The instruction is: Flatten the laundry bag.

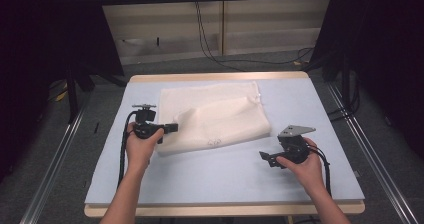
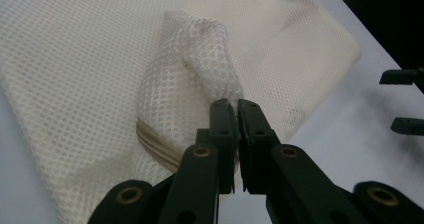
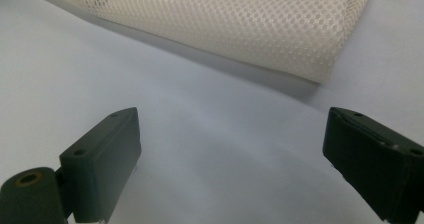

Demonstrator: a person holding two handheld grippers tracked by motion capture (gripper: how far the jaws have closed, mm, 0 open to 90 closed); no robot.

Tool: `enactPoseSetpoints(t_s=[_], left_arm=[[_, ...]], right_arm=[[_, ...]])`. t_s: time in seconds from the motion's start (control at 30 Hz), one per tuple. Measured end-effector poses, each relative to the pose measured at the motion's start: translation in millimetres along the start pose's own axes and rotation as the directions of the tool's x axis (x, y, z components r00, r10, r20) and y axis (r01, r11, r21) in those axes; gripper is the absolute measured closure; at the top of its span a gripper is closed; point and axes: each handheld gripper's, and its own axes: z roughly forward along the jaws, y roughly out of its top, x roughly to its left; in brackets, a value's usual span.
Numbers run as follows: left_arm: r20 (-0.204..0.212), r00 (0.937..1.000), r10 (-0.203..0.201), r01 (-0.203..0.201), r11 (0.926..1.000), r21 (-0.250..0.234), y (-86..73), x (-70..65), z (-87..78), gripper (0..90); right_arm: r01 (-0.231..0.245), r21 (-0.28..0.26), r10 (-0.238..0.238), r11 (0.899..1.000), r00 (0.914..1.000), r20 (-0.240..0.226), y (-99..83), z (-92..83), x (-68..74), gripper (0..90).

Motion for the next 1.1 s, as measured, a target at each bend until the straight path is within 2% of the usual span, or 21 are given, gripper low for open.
enactPoseSetpoints(t_s=[0.1,0.17,0.33,0.4,0.57,0.67,0.73,0.83,0.93,1.1], left_arm=[[0.021,0.9996,0.021,-0.021,0.9998,0.006,-10.3,-7.6,1.5,86.0],[0.013,0.9992,0.039,-0.039,0.9991,0.013,-15.1,-10.2,2.0,86.0],[0.044,0.9985,0.032,-0.032,0.9995,0.006,-32.4,-12.2,5.3,86.0],[0.044,0.9982,0.041,-0.042,0.9989,0.021,-40.8,-12.0,8.9,86.0],[0.065,0.9973,0.034,-0.036,0.9986,0.039,-53.0,-11.7,15.0,86.0],[0.073,0.9962,0.046,-0.050,0.9972,0.056,-56.4,-13.1,14.7,85.9],[0.080,0.9958,0.043,-0.049,0.9966,0.066,-60.1,-14.5,15.1,85.9],[0.100,0.9946,0.027,-0.033,0.9971,0.068,-65.0,-13.8,14.9,86.0],[0.101,0.9941,0.038,-0.047,0.9953,0.084,-68.9,-15.5,14.7,86.0],[0.126,0.9912,0.041,-0.053,0.9936,0.100,-72.3,-18.3,13.0,86.0]], right_arm=[[0.006,-0.011,-0.006,1.000,1.0000,-0.002,0.5,-0.9,2.5,8.2],[0.001,-0.009,-0.001,1.000,1.0000,0.000,0.9,-1.5,3.9,8.4],[0.004,-0.012,-0.004,1.000,1.0000,0.001,1.4,1.1,6.4,9.4],[0.004,-0.016,-0.004,1.000,1.0000,-0.003,2.0,1.1,6.1,10.7],[0.003,-0.034,-0.004,0.999,0.9998,-0.017,6.1,1.6,9.3,21.2],[0.022,-0.027,-0.023,0.999,0.9992,-0.033,10.3,5.2,15.8,27.0],[0.041,-0.030,-0.043,0.999,0.9972,-0.061,14.5,8.5,21.7,29.7],[0.063,-0.028,-0.065,0.998,0.9948,-0.078,21.1,12.5,30.0,32.5],[0.056,-0.028,-0.059,0.998,0.9923,-0.108,27.9,17.0,39.6,35.5],[0.053,-0.043,-0.057,0.998,0.9922,-0.110,34.4,23.4,46.8,42.9]])
